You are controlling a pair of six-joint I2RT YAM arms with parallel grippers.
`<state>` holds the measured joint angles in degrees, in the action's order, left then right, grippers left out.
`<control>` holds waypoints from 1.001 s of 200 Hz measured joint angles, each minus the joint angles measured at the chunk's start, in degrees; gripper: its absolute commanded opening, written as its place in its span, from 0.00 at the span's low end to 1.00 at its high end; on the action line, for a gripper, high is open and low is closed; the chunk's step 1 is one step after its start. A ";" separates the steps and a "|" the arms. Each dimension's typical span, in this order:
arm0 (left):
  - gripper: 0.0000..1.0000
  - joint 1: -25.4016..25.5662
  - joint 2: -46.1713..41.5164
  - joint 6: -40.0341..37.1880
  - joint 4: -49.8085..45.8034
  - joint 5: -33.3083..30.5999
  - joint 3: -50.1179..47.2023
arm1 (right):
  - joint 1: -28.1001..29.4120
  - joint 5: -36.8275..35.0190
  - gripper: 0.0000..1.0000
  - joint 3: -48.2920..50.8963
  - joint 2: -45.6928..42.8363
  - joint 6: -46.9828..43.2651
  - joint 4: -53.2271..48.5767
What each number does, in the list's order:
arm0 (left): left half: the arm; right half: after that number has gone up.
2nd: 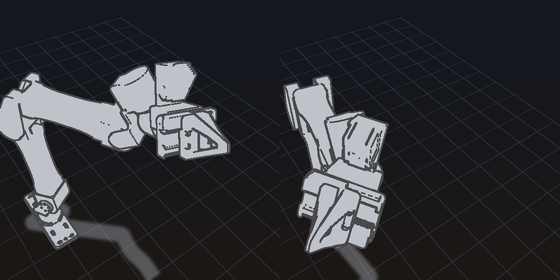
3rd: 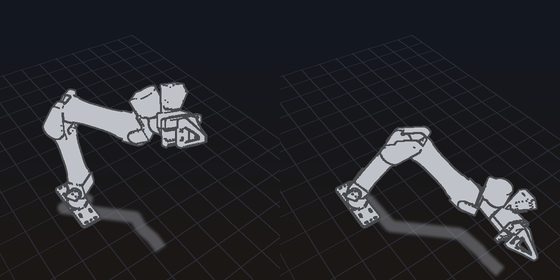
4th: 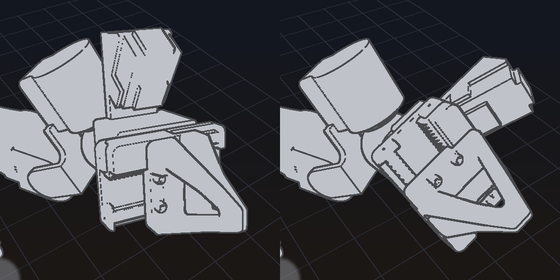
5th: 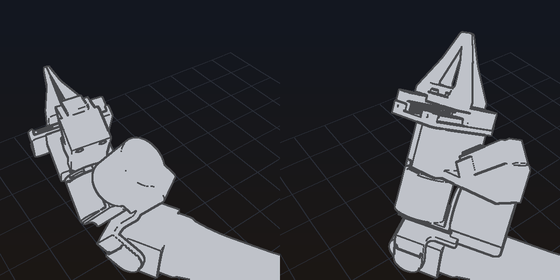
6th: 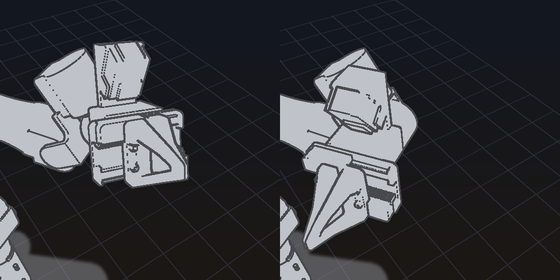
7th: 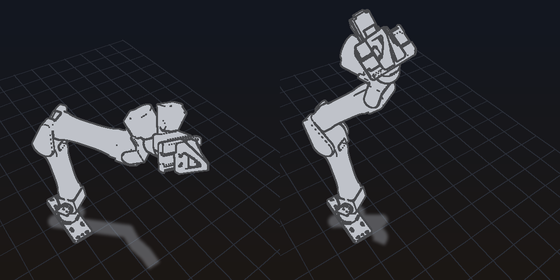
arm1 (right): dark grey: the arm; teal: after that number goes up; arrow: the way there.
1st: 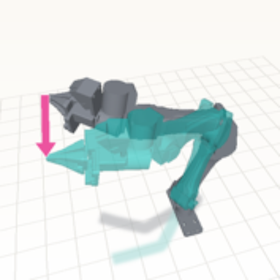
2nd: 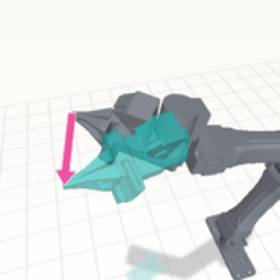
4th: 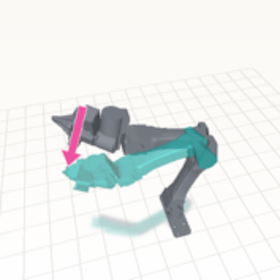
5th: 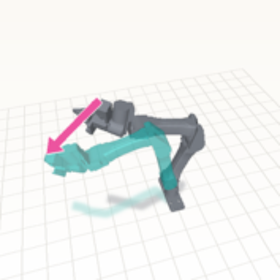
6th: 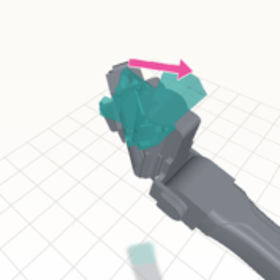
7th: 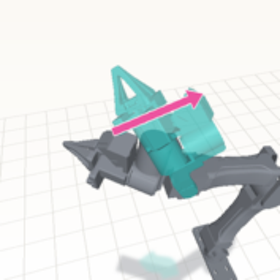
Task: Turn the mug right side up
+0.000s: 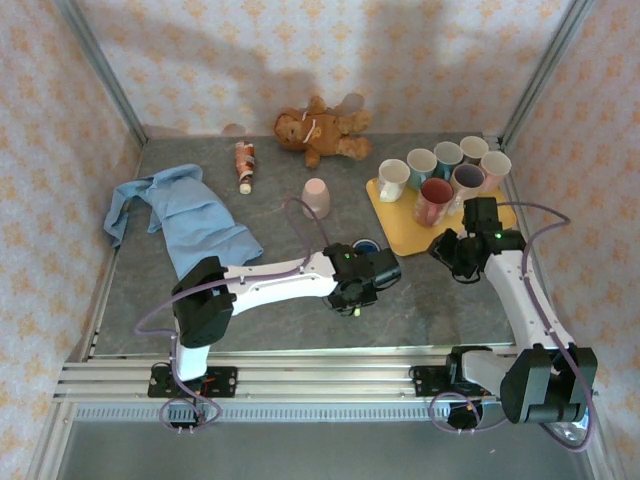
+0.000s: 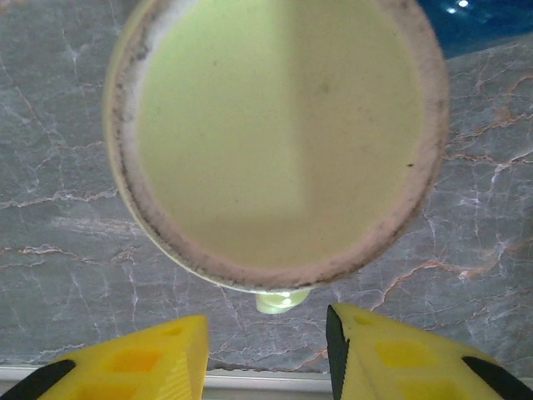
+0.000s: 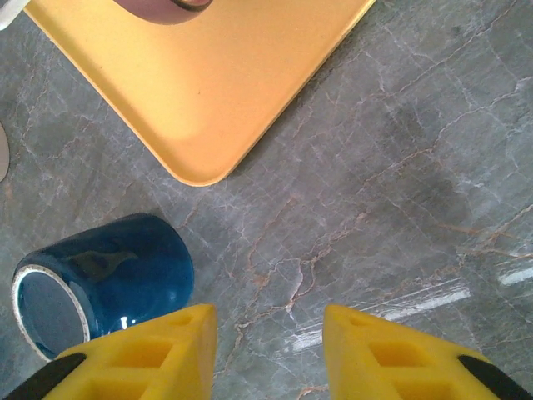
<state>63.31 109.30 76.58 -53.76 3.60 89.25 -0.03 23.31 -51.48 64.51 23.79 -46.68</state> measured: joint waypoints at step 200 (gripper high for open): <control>0.27 -2.19 6.29 -0.13 -2.69 1.90 5.27 | 0.00 9.73 0.39 1.73 1.44 -4.20 0.00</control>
<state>61.12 115.59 76.44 -56.45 5.50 94.52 -0.03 33.04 -49.76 65.95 19.59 -46.68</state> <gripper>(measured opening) 0.275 0.386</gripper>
